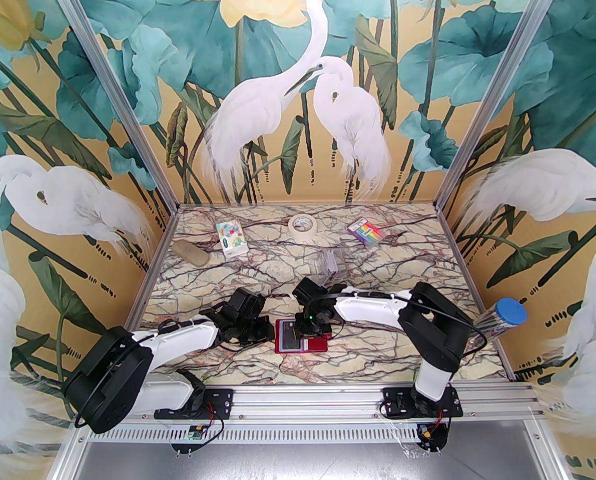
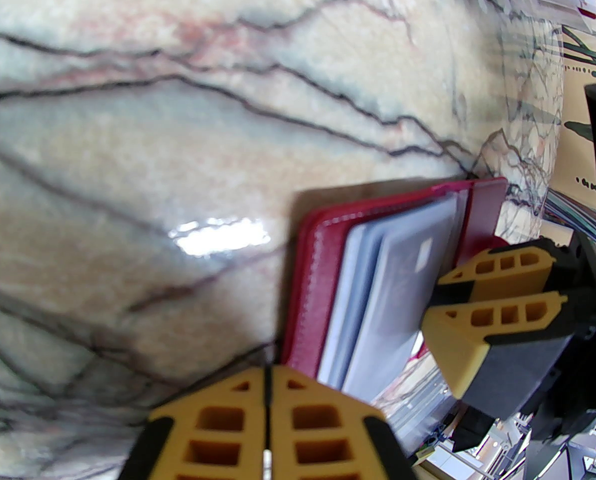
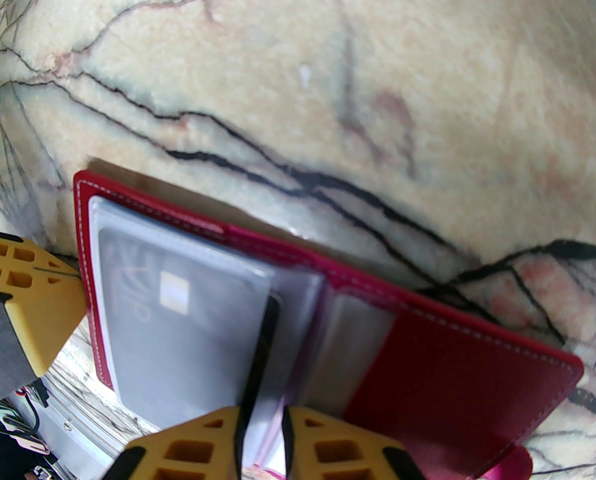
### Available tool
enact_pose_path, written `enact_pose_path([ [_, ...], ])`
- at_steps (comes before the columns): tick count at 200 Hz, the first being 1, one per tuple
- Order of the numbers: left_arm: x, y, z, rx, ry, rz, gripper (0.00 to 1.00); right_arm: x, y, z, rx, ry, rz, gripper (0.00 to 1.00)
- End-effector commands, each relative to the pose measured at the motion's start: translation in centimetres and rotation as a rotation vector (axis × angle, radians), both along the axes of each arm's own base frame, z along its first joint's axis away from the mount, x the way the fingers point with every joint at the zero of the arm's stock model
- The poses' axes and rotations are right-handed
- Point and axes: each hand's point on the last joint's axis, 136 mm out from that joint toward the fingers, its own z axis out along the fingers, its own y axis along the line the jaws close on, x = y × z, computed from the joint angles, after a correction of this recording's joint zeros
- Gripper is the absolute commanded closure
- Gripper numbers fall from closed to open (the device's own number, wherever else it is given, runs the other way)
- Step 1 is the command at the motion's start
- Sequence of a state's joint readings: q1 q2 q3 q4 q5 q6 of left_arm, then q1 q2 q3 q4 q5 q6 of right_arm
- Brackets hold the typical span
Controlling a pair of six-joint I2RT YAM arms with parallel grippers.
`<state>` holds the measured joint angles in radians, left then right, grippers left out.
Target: Put the credit cards into the card holder
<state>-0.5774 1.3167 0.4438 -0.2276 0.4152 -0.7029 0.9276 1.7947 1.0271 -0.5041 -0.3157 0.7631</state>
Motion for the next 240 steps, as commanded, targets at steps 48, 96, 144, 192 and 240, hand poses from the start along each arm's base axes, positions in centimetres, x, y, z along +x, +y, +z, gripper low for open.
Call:
enact_pose_path([
  [48, -0.7, 0.6, -1.1, 0.036, 0.025, -0.006, 0.94, -0.4, -0.5, -1.3, -0.024, 0.029, -0.008, 0.83],
  [96, -0.5, 0.6, -0.4, 0.034, 0.009, -0.002, 0.94, -0.6, -0.8, -2.1, -0.034, 0.039, -0.013, 0.83],
  [144, 0.0, 0.8, 1.2, 0.03, -0.034, 0.019, 0.91, -0.7, -0.9, -2.6, -0.039, 0.045, -0.012, 0.84],
  [192, 0.6, -0.5, 3.7, -0.071, -0.101, 0.013, 0.84, -0.9, -1.1, -2.7, -0.04, 0.047, -0.014, 0.84],
  [240, 0.6, -1.6, 3.5, -0.129, -0.077, 0.001, 0.76, -0.9, -1.1, -2.7, -0.04, 0.048, -0.014, 0.84],
])
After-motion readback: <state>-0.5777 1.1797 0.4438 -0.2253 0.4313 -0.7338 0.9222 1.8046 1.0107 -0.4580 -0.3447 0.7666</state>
